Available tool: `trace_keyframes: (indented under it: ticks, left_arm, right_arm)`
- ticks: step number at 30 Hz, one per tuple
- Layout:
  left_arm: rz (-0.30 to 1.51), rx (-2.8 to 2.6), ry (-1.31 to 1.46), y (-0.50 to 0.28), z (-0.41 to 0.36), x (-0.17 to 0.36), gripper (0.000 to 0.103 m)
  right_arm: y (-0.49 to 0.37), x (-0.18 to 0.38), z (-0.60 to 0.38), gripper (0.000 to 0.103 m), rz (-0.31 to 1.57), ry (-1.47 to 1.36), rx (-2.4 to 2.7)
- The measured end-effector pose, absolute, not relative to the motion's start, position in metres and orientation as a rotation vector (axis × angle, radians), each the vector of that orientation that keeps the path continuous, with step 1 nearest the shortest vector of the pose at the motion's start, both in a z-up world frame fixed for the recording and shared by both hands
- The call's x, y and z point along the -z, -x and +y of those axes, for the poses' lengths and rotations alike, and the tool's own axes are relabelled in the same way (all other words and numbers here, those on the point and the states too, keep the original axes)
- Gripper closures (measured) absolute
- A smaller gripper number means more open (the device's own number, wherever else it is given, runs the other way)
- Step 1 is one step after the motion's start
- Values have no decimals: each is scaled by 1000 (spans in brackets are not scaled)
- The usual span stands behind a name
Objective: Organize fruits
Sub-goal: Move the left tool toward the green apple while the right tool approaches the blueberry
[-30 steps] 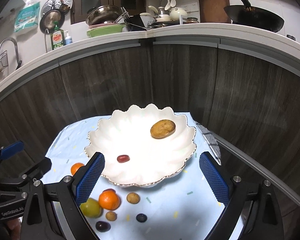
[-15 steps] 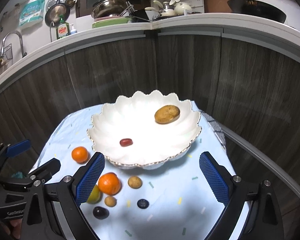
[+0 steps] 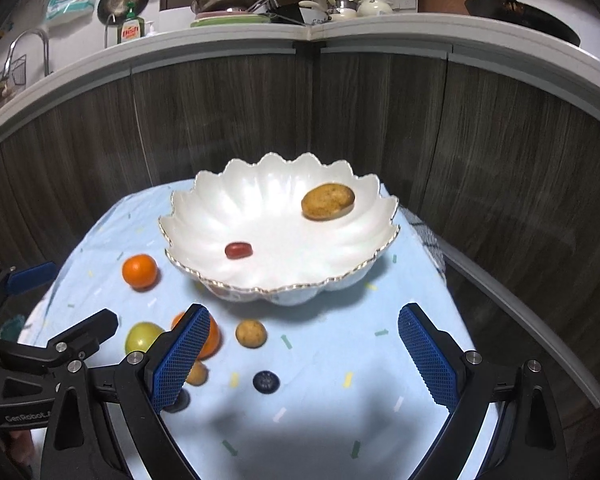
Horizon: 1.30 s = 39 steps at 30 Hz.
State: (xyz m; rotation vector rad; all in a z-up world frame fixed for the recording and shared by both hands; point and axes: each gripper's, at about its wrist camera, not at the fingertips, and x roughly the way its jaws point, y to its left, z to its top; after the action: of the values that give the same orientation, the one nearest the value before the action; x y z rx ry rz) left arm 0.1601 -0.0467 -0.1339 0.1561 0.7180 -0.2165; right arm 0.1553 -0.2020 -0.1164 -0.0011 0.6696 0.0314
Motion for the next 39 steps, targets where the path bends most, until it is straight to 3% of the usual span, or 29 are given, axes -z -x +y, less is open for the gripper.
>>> trace_keyframes:
  ticks: [13,20,29,33,39]
  left_arm:
    - [745,272,-177,-162,-49,163,8]
    - [757,291,-181,-165,-50,173,8]
    - [806,311,-151,-170,-49,188,17]
    - [814,319,-150,-172,-49,191,21]
    - [830,335,-147,-175,-51,197,23]
  right_arm:
    - [-159,145,-198,9,714,24,-56]
    - [-162,155,-195,19,746,27,-74]
    - [-164,164,-192,21,774,38,-85]
    - [-166,170,-191,30,798,41,-92]
    - [-167,175,-191,32,815,32,-98]
